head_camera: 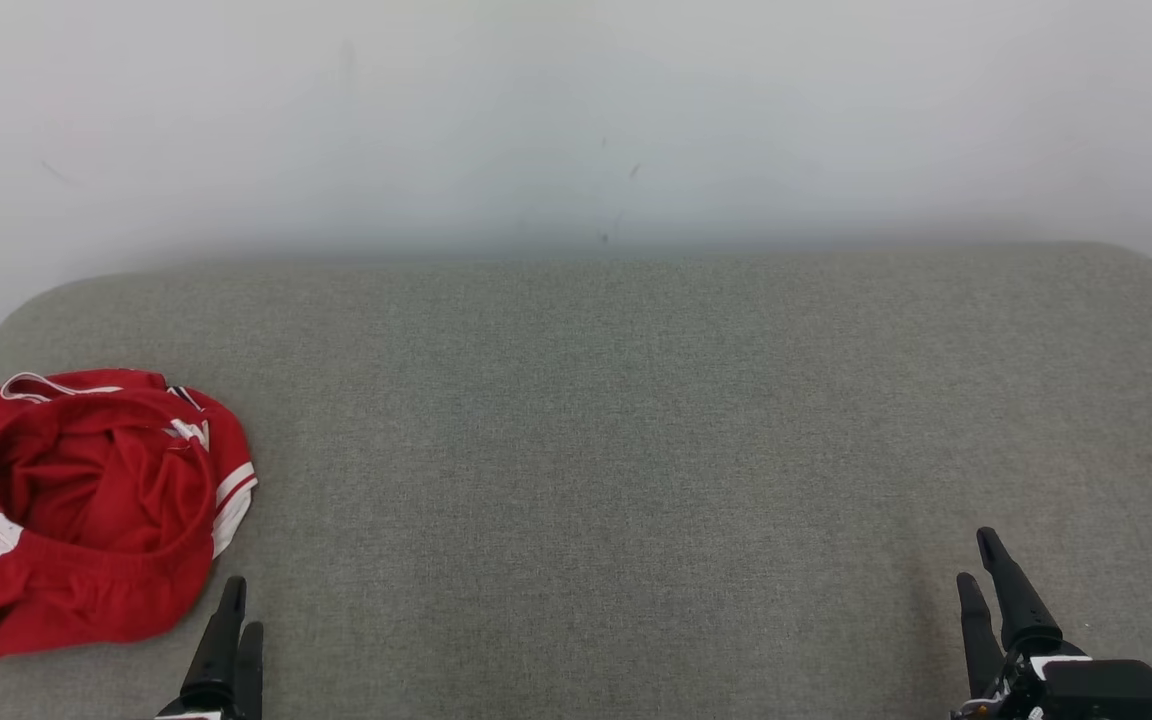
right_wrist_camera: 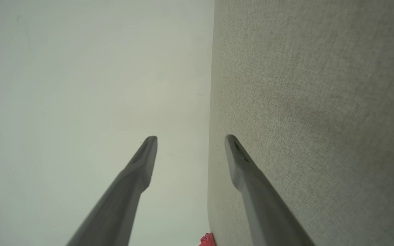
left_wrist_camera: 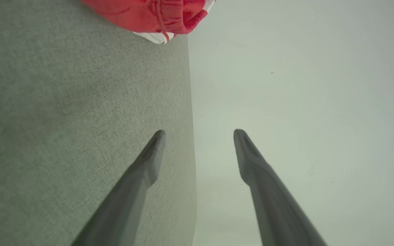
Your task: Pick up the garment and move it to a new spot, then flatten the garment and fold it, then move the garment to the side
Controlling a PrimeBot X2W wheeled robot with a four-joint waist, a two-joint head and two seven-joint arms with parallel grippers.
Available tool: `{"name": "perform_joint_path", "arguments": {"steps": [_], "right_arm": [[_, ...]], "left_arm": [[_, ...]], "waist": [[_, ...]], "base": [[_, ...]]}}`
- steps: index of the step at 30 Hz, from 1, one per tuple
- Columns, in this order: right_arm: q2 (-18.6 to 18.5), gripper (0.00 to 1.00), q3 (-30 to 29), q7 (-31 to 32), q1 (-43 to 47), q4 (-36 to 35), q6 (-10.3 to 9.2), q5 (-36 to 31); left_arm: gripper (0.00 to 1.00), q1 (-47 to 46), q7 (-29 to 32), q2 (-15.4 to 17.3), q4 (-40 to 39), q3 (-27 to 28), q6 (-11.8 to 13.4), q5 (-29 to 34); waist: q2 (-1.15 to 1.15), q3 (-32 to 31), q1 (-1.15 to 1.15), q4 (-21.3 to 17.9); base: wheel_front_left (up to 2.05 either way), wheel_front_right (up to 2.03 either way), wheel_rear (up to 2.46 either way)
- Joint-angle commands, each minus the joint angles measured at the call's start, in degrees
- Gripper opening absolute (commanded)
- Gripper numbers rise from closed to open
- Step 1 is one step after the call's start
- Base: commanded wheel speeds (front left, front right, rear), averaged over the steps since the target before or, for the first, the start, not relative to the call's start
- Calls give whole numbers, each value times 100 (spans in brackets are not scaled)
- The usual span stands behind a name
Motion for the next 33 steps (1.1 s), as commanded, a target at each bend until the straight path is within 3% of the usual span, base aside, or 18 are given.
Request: {"name": "perform_joint_path", "arguments": {"steps": [1,9,15,33], "right_arm": [[-11,100,51,-52,-88,-132,0,3],[-57,100,283,-286,-62,-231,-1,-207],[-90,100,418,-459,-45,-249,-1,-534],[-159,100,685,-867,-69,-57,-3,-2321]], "left_arm": [[100,-51,-54,18,-122,-29,-11,57],[100,44,-282,24,-193,-60,-14,461],[100,95,-437,28,-235,-112,-2,1222],[100,263,-846,39,-451,-393,300,3363]], "waist": [[0,-7,0,-2],[0,-46,0,-5],[0,-76,0,-1],[0,-169,0,4]], "base": [[0,0,0],[0,0,0],[0,0,0],[0,0,0]]}}
